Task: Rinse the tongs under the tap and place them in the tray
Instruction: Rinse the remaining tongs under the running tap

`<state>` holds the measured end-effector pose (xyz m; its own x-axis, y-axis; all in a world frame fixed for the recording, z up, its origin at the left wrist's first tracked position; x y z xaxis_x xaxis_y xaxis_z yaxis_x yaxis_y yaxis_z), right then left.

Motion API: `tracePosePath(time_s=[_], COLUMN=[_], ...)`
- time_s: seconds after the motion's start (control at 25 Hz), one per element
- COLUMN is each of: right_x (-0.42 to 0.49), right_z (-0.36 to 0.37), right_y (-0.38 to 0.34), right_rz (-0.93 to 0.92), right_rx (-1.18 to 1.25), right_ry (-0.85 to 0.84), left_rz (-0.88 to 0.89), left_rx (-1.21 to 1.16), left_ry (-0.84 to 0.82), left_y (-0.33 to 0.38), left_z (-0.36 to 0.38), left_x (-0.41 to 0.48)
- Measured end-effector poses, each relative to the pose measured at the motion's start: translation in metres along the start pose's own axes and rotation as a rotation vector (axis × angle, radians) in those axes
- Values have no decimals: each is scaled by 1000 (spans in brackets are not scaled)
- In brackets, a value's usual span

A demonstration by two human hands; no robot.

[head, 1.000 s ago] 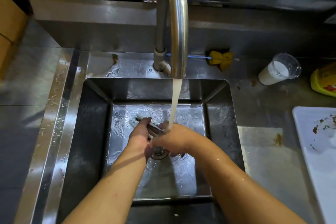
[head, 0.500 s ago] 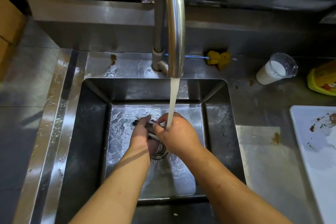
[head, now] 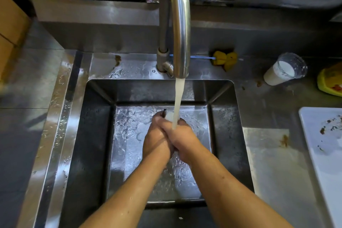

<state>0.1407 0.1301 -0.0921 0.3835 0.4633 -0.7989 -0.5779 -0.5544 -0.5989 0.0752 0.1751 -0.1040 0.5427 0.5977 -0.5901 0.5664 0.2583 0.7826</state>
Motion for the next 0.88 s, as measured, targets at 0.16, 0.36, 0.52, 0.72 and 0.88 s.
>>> tracePosePath(time_s=[0.16, 0.36, 0.52, 0.72, 0.88], right_x=[11, 17, 19, 22, 23], right_z=[7, 13, 19, 6, -3], right_y=[17, 22, 23, 18, 15], right_rz=[65, 42, 45, 15, 42], right_rx=[519, 701, 725, 896, 996], right_ry=[-54, -38, -106, -144, -153], left_rz=[171, 222, 285, 438, 126], left_rx=[622, 816, 964, 936, 733], left_ry=[29, -63, -94, -189, -119], left_y=[7, 4, 18, 23, 2], left_z=[-13, -34, -35, -45, -65], left_x=[-6, -6, -3, -9, -19])
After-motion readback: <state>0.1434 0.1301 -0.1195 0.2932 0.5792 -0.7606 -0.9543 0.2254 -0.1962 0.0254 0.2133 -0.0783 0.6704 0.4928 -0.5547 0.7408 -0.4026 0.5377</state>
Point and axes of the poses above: each hand's wrist, its own x-axis towards the middle knuckle, its own z-axis out of the palm, y = z × x, the point moved 1 cm from there along x, towards the middle knuckle, and after that the axes turned 6 degrees about -y, right-handed, at the moved point
